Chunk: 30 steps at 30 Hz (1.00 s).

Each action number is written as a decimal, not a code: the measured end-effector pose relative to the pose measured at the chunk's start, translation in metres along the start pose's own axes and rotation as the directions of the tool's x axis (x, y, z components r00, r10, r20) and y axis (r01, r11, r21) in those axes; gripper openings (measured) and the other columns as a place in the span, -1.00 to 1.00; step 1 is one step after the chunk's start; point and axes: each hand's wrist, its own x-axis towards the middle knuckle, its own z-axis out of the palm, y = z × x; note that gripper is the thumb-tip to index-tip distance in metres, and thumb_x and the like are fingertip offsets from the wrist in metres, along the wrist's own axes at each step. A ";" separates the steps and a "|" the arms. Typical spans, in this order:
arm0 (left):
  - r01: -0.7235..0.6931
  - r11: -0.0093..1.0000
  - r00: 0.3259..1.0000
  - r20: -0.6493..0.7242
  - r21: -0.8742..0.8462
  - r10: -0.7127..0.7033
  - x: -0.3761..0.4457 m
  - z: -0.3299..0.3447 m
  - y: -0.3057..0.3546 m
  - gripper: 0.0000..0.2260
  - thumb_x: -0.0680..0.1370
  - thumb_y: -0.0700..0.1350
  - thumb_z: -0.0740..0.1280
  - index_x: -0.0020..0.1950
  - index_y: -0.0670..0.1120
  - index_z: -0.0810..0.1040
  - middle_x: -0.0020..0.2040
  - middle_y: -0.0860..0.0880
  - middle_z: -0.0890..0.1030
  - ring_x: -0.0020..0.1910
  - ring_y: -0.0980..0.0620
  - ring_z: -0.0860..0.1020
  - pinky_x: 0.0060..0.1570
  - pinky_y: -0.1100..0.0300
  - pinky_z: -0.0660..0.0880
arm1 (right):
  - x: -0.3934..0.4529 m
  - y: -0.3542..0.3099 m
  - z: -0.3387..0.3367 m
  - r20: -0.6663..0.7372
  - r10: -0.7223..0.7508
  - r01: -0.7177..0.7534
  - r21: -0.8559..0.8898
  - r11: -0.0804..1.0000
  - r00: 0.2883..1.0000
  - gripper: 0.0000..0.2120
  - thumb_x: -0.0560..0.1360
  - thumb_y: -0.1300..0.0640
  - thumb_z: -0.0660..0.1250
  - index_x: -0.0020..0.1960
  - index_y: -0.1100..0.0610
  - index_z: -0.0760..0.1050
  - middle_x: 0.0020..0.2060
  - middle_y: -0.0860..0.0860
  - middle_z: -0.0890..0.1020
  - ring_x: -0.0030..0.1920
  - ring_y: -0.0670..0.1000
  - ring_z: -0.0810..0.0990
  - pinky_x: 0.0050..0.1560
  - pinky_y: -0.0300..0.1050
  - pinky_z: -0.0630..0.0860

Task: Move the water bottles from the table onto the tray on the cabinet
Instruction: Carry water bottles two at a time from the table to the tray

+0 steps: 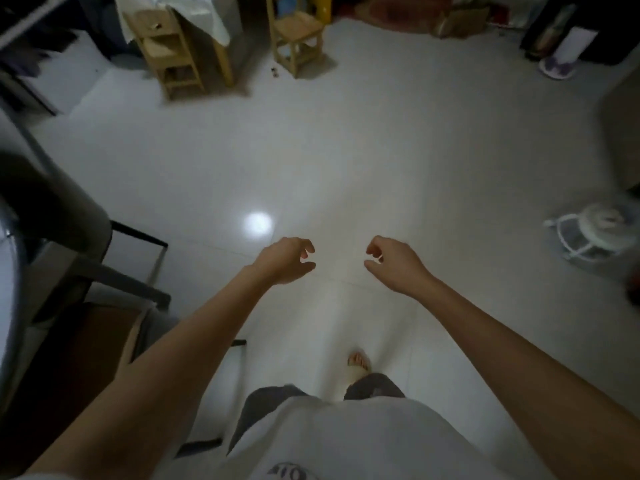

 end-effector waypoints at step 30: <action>0.574 0.179 0.184 -0.087 -0.799 -0.979 -0.025 -0.230 -0.424 -0.68 0.53 0.02 0.34 0.27 0.02 0.51 0.17 -0.03 0.60 0.12 -0.07 0.56 0.14 -0.01 0.51 | 0.407 -0.625 0.146 0.704 -0.705 0.977 0.074 0.198 0.090 -0.75 0.54 0.09 0.30 0.18 0.15 0.47 0.09 0.11 0.58 0.04 0.09 0.57 0.08 0.07 0.55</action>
